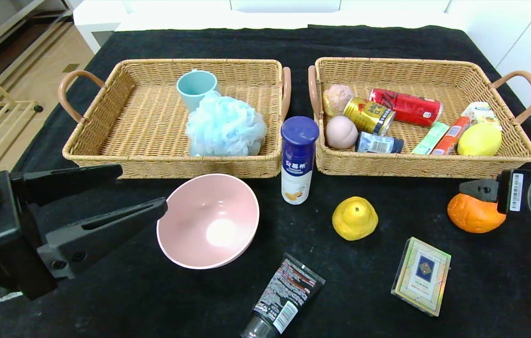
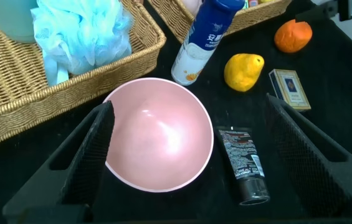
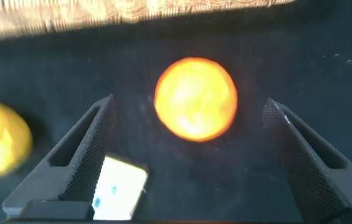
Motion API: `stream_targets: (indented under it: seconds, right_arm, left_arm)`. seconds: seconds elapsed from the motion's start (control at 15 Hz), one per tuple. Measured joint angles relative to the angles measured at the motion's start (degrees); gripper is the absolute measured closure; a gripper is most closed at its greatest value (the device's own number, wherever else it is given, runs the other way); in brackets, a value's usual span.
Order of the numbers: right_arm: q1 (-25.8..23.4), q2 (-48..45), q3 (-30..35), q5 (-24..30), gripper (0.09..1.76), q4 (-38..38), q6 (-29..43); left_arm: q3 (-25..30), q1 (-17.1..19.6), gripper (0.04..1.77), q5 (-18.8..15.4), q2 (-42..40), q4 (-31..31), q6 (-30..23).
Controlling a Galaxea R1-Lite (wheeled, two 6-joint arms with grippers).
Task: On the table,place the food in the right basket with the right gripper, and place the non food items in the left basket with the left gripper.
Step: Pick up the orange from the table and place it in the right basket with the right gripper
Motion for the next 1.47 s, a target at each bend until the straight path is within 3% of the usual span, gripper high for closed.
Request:
stream_targets:
  seconds: [0.4,1.47]
  right_arm:
    - [-3.8,3.6,-7.6,8.1,0.14,10.3,5.7]
    - [-10.3,11.9,-7.7,12.0,0.14,6.5,5.9]
  left_arm:
    - [0.0,0.0,0.09,0.0,-1.3,0.3,0.1]
    - [0.0,0.1,0.09,0.0,-2.6,0.2,0.6]
